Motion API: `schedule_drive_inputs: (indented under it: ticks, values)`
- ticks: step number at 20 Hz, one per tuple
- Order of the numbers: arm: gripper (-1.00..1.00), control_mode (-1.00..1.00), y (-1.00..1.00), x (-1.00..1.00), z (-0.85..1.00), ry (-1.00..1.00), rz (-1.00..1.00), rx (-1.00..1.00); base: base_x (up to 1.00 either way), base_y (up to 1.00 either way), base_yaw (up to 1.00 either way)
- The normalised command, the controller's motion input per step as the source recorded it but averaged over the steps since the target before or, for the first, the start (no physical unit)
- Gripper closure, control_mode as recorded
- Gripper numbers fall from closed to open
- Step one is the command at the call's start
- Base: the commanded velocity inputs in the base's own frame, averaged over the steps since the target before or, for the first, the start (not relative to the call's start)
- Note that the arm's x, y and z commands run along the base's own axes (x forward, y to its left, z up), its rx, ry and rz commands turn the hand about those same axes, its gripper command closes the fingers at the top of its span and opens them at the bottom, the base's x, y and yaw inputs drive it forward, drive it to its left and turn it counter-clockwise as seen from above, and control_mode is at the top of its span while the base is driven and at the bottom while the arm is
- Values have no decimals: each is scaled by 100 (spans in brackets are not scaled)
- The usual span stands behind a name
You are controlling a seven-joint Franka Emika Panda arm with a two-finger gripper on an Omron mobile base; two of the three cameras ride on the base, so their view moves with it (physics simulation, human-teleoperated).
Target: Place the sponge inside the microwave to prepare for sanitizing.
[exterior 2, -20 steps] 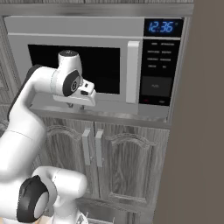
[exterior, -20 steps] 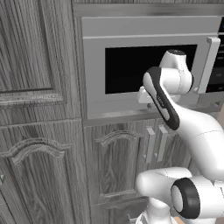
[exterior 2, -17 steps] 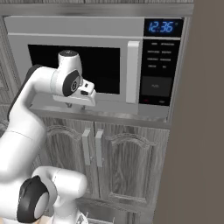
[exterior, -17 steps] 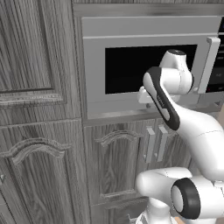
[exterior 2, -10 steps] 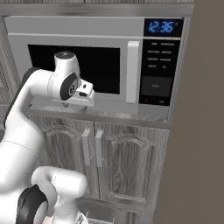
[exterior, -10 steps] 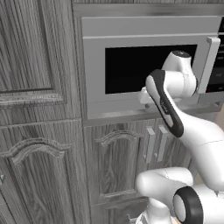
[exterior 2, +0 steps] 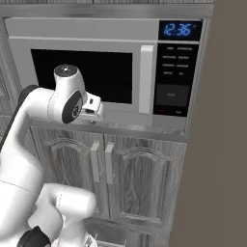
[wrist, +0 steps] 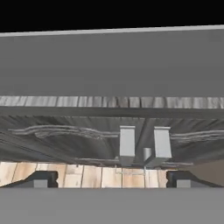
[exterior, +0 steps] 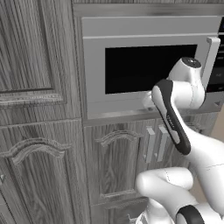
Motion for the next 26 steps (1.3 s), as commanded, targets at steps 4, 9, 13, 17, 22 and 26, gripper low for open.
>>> schedule_drive_inputs:
  ticks: [4, 9, 13, 17, 22, 26]
  values:
    - [-100, -100, -7, -13, 8, -13, 9, 4, 0, 0, 0]
    - [-100, -100, -18, -16, 14, -19, 7, 1, 0, 0, 0]
    - [-100, -100, -31, -15, 16, -21, 2, -6, 0, 0, 0]
    - [-100, -100, -30, -2, 15, -4, -2, -10, 0, 0, 0]
    - [-100, -100, -34, 0, 22, 8, -6, -3, 0, 0, 0]
    - [-100, -100, -38, 0, 30, 25, -5, 0, 0, 0, 0]
